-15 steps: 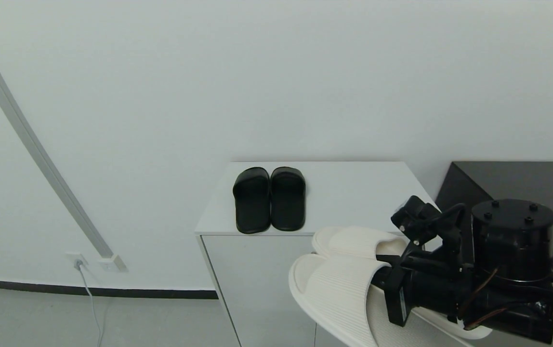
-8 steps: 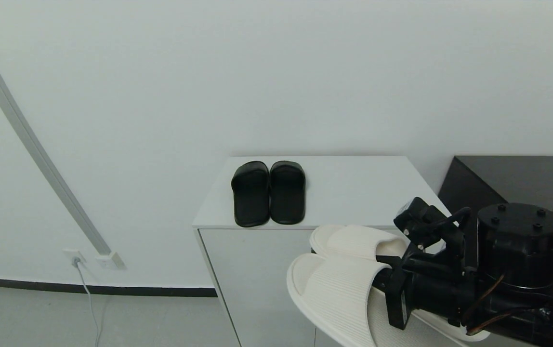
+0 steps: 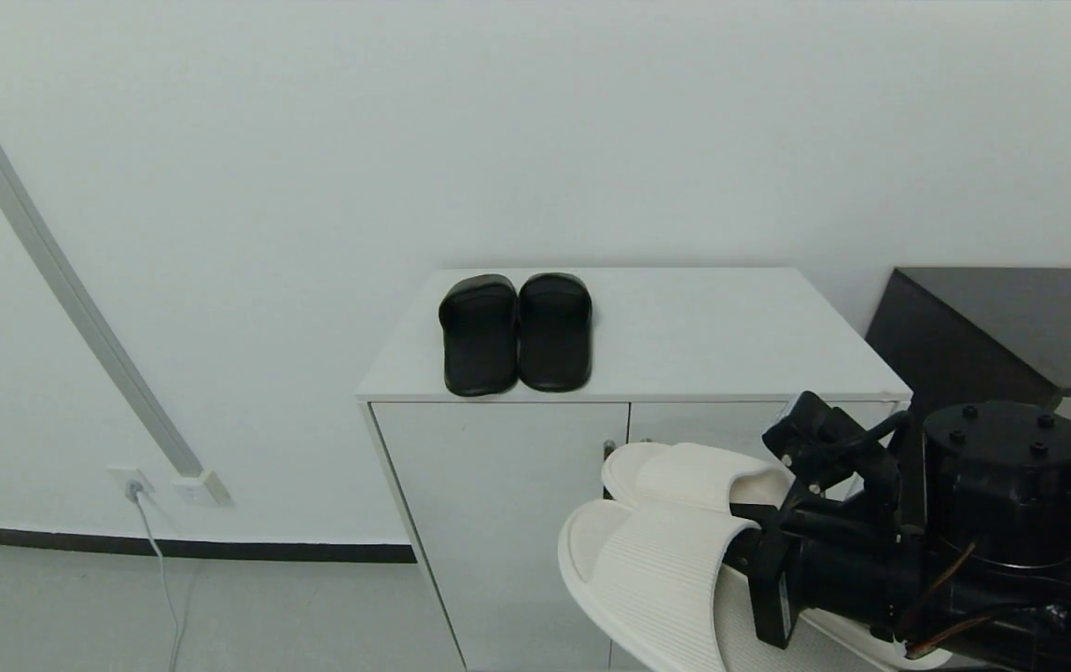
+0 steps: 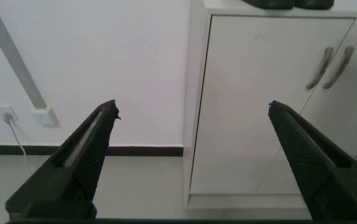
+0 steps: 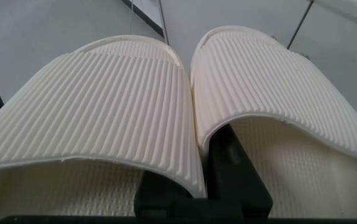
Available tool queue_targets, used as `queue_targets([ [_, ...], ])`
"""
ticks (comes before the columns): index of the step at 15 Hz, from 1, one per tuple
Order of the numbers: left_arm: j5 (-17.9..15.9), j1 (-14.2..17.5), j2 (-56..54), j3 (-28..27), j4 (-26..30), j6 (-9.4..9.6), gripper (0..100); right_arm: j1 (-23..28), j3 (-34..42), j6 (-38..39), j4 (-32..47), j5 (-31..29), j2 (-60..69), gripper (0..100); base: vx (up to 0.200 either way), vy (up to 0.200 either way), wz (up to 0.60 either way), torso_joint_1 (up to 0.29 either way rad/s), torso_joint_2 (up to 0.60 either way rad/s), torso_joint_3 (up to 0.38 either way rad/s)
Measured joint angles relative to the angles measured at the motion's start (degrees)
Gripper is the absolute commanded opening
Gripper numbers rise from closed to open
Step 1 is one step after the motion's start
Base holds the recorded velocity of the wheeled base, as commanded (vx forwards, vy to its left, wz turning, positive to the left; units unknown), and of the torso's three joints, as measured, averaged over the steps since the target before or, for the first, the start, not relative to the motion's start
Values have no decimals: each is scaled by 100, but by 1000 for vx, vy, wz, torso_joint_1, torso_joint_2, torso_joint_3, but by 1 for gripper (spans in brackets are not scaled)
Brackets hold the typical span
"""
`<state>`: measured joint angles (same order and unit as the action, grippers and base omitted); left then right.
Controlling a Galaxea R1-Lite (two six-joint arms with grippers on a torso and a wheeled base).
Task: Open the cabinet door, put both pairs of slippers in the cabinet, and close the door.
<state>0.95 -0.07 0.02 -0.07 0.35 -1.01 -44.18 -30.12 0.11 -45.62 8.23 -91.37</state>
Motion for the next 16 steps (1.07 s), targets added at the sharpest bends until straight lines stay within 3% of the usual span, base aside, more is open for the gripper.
queue_targets([
  [16,0,0,0,-2,-2,-11,100,-33,184,-1,-189,4,7,0,0,0,0,-174,504,321],
])
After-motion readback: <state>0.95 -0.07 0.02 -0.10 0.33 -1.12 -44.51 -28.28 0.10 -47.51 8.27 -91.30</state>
